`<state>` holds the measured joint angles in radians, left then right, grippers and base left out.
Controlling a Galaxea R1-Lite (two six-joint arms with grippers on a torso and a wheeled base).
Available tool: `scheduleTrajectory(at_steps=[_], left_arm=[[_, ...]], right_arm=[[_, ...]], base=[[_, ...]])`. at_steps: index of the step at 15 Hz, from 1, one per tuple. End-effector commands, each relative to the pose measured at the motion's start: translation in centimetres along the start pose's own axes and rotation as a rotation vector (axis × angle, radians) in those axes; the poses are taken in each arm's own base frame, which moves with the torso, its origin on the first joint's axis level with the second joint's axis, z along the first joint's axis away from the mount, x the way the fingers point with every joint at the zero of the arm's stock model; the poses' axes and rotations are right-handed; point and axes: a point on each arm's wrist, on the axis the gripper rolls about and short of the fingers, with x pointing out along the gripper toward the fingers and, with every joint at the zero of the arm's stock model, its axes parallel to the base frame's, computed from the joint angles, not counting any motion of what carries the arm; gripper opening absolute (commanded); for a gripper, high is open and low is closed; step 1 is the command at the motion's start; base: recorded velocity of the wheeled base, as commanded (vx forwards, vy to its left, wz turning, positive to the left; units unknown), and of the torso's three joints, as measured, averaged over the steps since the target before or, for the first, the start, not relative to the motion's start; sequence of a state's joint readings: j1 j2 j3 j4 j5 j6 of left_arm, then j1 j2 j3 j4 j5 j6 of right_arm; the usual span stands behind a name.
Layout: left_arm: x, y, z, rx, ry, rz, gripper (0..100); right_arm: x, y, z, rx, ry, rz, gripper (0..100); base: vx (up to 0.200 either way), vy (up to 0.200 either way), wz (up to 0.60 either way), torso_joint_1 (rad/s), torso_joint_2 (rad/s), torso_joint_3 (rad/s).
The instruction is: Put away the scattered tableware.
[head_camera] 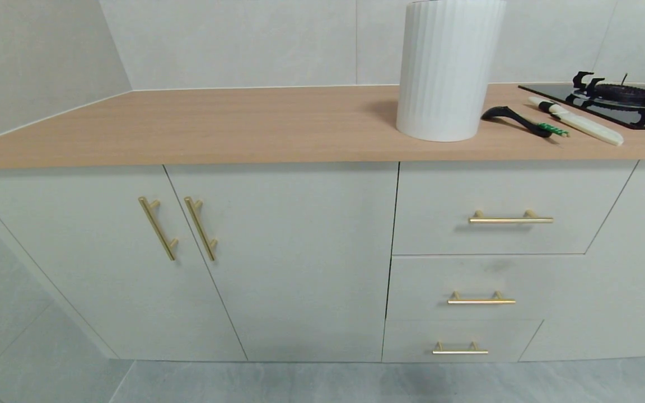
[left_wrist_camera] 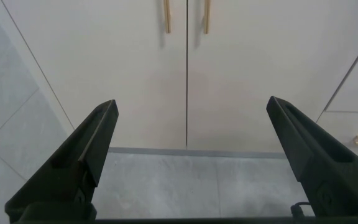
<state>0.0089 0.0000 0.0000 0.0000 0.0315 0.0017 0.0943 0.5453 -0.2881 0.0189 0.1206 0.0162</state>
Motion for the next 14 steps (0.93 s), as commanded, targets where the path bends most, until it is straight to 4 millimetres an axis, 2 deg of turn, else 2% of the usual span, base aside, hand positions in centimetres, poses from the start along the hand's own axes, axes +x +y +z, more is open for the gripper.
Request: scheduleTrajectory(at_steps=[1,2,3,4,6,7,11,13,14], left_arm=[[0.0,0.0,0.0,0.000,0.000,0.001,100],[0.0,0.0,0.0,0.000,0.000,0.001,100],[0.0,0.0,0.0,0.000,0.000,0.001,100],[0.0,0.0,0.0,0.000,0.000,0.001,100],[0.0,0.0,0.0,0.000,0.000,0.001,100],[0.0,0.0,0.0,0.000,0.000,0.001,100],[0.0,0.0,0.0,0.000,0.000,0.001,100],[0.0,0.0,0.0,0.000,0.000,0.001,100],[0.0,0.0,0.0,0.000,0.000,0.001,100]], right_arm=[[7.8,0.4,3.8,-0.005,0.293,0.112,100],[10.1,0.4,4.5,-0.002,0.337,0.114,100],[11.4,0.4,4.7,-0.002,0.357,0.113,100],[14.4,0.3,5.0,0.001,0.394,0.110,100],[17.9,0.2,4.7,0.003,0.421,0.108,100],[20.4,0.1,4.1,0.006,0.441,0.102,100],[25.2,-0.2,0.7,0.005,0.519,0.069,100],[26.1,-0.3,-0.1,0.000,0.529,0.048,100],[27.4,-0.5,-1.3,-0.011,0.536,0.001,100]], base=[[0.000,0.000,0.00,0.000,0.00,0.000],[0.000,0.000,0.00,0.000,0.00,0.000],[0.000,0.000,0.00,0.000,0.00,0.000],[0.000,0.000,0.00,0.000,0.00,0.000],[0.000,0.000,0.00,0.000,0.00,0.000],[0.000,0.000,0.00,0.000,0.00,0.000],[0.000,0.000,0.00,0.000,0.00,0.000],[0.000,0.000,0.00,0.000,0.00,0.000],[0.000,0.000,0.00,0.000,0.00,0.000]])
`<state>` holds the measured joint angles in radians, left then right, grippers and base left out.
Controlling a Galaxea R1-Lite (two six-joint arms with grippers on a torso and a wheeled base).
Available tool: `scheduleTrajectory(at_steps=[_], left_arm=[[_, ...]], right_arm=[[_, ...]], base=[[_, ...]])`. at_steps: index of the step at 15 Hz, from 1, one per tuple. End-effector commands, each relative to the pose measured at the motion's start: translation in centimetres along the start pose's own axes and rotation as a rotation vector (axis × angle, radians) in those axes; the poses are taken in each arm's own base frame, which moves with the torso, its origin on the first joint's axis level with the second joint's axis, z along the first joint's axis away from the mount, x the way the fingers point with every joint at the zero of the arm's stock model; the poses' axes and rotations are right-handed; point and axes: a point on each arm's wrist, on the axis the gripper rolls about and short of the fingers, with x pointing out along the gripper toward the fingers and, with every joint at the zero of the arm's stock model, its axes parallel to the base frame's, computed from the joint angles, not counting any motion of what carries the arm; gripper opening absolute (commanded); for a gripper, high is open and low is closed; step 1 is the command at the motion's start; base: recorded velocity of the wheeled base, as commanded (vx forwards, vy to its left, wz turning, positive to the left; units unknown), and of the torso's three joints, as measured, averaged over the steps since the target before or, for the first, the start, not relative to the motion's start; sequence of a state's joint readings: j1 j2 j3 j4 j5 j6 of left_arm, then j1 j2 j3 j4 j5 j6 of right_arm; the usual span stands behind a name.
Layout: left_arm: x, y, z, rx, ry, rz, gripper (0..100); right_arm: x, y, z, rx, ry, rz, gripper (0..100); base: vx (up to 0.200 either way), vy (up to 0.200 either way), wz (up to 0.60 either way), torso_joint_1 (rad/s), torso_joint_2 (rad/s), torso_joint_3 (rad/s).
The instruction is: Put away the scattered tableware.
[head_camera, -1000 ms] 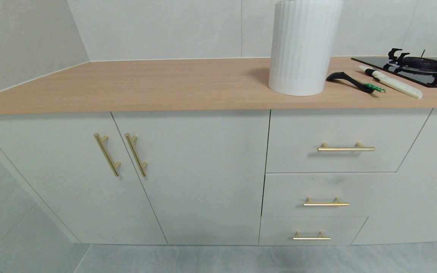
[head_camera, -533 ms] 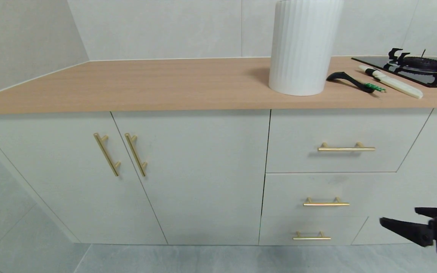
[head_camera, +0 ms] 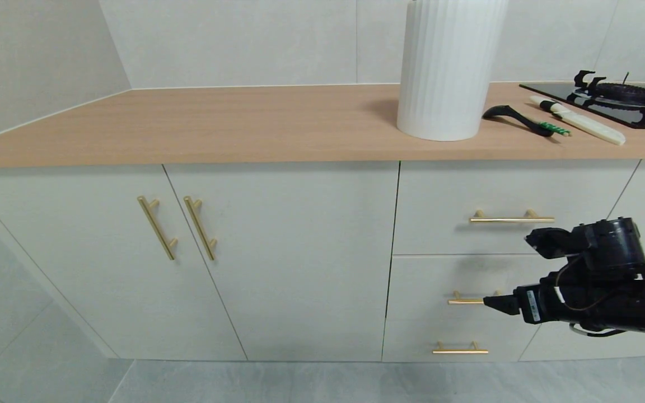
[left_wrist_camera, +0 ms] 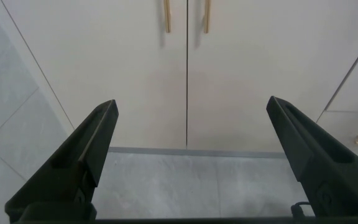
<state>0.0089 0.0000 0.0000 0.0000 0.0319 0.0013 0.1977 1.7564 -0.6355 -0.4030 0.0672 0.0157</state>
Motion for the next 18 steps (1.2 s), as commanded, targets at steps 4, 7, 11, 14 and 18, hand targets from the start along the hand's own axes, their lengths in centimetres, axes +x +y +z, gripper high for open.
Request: scheduleTrajectory(at_steps=[4,7,11,14,18], left_arm=[[0.0,0.0,0.0,0.000,0.000,0.001,100],[0.0,0.0,0.0,0.000,0.000,0.001,100],[0.0,0.0,0.0,0.000,0.000,0.001,100],[0.0,0.0,0.0,0.000,0.000,0.001,100],[0.0,0.0,0.0,0.000,0.000,0.001,100]], right_arm=[[6.7,-1.0,-2.8,0.012,0.053,-0.112,100],[8.6,-1.3,-3.5,0.012,-0.015,-0.172,100],[10.8,-3.0,-3.9,0.045,-0.130,-0.223,100],[11.4,-3.6,-3.7,0.064,-0.165,-0.255,100],[12.3,-3.8,-4.2,0.066,-0.160,-0.267,100]], base=[[0.000,0.000,0.00,0.000,0.00,0.000],[0.000,0.000,0.00,0.000,0.00,0.000],[0.000,0.000,0.00,0.000,0.00,0.000],[0.000,0.000,0.00,0.000,0.00,0.000],[0.000,0.000,0.00,0.000,0.00,0.000]])
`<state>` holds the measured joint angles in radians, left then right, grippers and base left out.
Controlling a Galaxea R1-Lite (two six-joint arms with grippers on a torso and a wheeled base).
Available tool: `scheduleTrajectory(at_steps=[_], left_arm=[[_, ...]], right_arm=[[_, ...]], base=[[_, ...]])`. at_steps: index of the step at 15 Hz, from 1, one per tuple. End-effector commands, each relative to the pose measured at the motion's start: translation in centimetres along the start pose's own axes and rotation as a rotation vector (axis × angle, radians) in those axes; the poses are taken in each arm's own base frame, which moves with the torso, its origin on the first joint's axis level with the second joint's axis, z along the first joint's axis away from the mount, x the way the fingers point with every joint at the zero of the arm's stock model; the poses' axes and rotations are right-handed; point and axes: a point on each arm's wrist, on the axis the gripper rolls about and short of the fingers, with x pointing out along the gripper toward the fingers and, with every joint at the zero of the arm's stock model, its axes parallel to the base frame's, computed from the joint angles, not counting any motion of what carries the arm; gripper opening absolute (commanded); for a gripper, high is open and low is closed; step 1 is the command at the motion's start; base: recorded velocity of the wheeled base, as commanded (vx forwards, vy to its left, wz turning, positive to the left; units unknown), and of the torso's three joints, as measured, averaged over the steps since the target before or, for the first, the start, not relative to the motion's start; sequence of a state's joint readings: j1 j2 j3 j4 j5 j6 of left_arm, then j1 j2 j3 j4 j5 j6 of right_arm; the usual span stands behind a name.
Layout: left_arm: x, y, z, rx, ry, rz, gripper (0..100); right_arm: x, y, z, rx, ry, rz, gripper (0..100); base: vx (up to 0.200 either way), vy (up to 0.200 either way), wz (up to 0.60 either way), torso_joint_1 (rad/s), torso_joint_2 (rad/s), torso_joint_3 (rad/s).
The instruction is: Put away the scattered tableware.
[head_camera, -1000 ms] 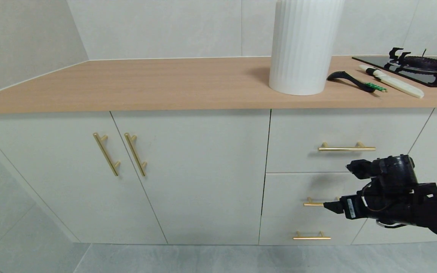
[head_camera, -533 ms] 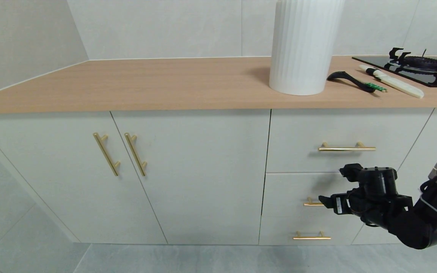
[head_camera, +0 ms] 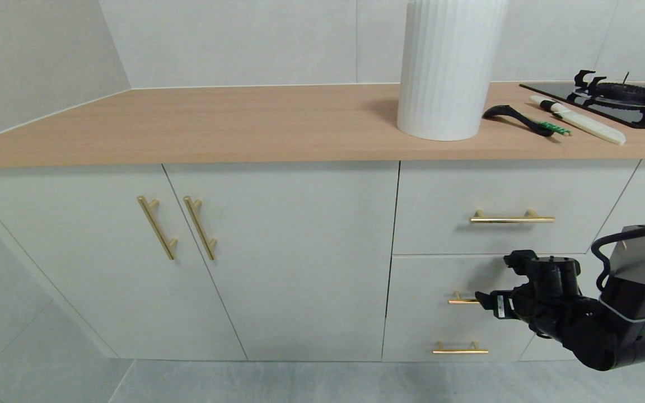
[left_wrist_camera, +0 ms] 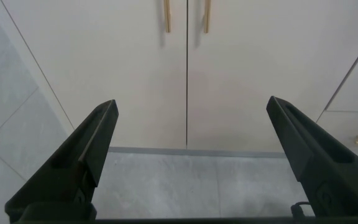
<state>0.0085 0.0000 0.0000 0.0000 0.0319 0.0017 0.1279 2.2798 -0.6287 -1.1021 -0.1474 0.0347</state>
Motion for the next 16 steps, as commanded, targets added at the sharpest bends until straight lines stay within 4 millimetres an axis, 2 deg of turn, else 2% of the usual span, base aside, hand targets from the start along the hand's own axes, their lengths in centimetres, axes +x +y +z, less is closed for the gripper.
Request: scheduleTrajectory(at_steps=[1,6,16], left_arm=[[0.00,0.00,0.00,0.000,0.000,0.001,100],[0.00,0.00,0.00,0.000,0.000,0.001,100],[0.00,0.00,0.00,0.000,0.000,0.001,100]], right_arm=[[0.45,0.03,-0.59,-0.003,0.015,-0.001,100],[1.24,0.07,-1.05,-0.003,0.005,-0.027,100],[0.91,-0.56,-1.07,-0.002,0.019,-0.040,100]], base=[[0.000,0.000,0.00,0.000,0.00,0.000],[0.000,0.000,0.00,0.000,0.00,0.000],[0.000,0.000,0.00,0.000,0.00,0.000]])
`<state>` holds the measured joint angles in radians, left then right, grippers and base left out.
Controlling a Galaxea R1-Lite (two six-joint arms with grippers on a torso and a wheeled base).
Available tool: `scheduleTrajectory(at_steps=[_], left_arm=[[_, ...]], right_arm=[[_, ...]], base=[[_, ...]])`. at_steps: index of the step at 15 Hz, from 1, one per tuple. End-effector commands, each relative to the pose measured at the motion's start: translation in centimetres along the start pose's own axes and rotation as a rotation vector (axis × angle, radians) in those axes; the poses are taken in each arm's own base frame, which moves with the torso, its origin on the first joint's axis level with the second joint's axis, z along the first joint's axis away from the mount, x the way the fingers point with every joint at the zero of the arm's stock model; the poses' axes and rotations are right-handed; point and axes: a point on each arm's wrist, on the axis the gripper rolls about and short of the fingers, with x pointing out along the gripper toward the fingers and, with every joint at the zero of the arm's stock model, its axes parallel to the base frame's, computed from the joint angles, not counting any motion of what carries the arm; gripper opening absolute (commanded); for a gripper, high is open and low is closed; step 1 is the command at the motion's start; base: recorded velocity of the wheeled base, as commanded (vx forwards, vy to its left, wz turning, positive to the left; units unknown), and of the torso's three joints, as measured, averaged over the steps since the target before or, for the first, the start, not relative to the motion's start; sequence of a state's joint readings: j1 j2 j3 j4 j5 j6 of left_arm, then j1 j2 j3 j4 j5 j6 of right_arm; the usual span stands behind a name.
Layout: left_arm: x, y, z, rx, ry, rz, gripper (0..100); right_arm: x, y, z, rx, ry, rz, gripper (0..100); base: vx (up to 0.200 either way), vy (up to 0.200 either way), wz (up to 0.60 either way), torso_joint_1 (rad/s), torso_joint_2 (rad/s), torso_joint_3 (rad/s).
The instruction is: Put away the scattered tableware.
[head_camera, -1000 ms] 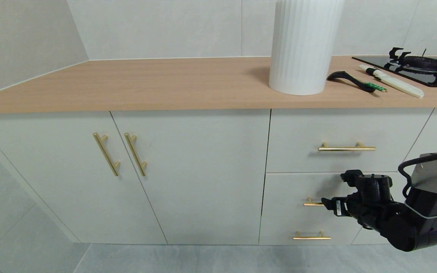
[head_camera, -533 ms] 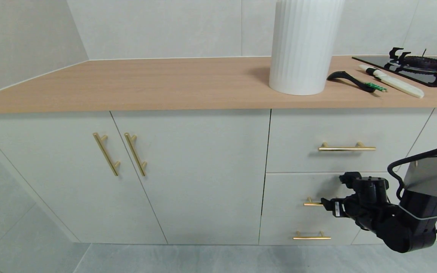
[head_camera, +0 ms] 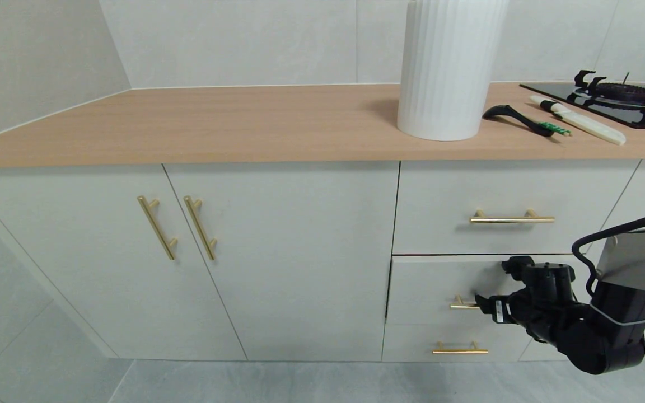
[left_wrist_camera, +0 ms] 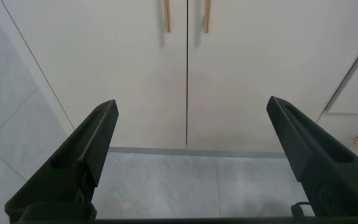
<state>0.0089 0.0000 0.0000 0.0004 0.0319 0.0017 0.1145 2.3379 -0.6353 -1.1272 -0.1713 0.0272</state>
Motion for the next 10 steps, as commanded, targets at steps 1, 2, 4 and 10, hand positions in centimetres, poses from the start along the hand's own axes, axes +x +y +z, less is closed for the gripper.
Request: scheduleTrajectory(at_steps=[1,2,4,10], left_arm=[[0.0,0.0,0.0,0.000,0.000,0.001,100],[0.0,0.0,0.0,0.000,0.000,0.001,100],[0.0,0.0,0.0,0.000,0.000,0.001,100],[0.0,0.0,0.0,0.000,0.000,0.001,100]], right_arm=[[-0.7,-0.3,0.5,0.003,-0.009,-0.004,100],[-1.9,-0.4,1.1,-0.001,0.003,0.002,100],[-5.1,-0.8,2.9,-0.014,0.056,0.042,100],[-15.2,-1.2,8.5,-0.027,0.010,0.170,100]], base=[[0.000,0.000,0.00,0.000,0.00,0.000],[0.000,0.000,0.00,0.000,0.00,0.000],[0.000,0.000,0.00,0.000,0.00,0.000],[0.000,0.000,0.00,0.000,0.00,0.000]])
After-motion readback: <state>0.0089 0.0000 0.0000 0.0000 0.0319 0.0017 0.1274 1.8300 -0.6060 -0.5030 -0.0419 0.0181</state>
